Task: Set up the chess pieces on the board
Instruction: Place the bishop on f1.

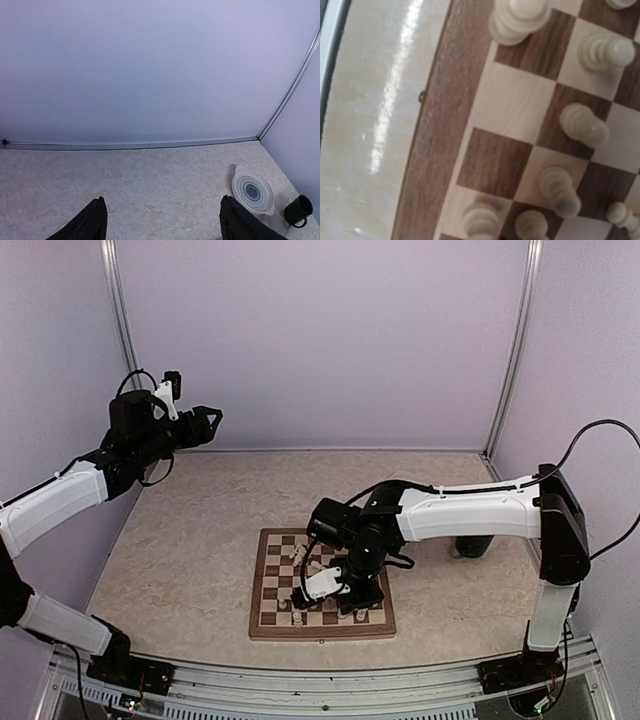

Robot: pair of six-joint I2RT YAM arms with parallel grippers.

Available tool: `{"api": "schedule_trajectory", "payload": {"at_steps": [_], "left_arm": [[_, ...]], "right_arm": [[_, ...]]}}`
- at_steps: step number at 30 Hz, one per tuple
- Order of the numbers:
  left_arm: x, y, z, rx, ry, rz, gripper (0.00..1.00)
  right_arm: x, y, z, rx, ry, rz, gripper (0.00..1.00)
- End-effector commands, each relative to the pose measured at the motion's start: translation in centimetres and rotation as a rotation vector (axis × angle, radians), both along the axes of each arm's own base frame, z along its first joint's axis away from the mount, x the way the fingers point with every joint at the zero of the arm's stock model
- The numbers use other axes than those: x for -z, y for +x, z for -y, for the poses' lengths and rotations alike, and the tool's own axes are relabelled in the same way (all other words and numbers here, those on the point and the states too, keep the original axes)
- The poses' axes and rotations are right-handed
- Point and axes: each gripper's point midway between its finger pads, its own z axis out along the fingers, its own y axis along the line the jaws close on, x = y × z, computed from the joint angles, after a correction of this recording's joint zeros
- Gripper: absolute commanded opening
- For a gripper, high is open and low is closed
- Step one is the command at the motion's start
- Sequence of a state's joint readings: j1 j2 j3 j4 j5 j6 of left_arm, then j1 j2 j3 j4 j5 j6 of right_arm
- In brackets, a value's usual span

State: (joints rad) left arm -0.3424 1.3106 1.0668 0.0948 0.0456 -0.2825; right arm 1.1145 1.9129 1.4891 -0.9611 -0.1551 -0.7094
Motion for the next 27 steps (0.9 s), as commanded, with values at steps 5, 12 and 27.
{"api": "schedule_trajectory", "payload": {"at_steps": [5, 12, 27], "left_arm": [[-1.0, 0.1, 0.4, 0.014, 0.010, 0.023, 0.77], [-0.9, 0.1, 0.4, 0.015, 0.010, 0.021, 0.77], [-1.0, 0.1, 0.5, 0.020, 0.008, 0.022, 0.77]], "right_arm": [[1.0, -0.2, 0.7, 0.002, -0.022, -0.025, 0.12], [1.5, -0.3, 1.1, 0.003, -0.041, -0.025, 0.15], [-2.7, -0.1, -1.6, -0.011, 0.083, -0.034, 0.35]]}}
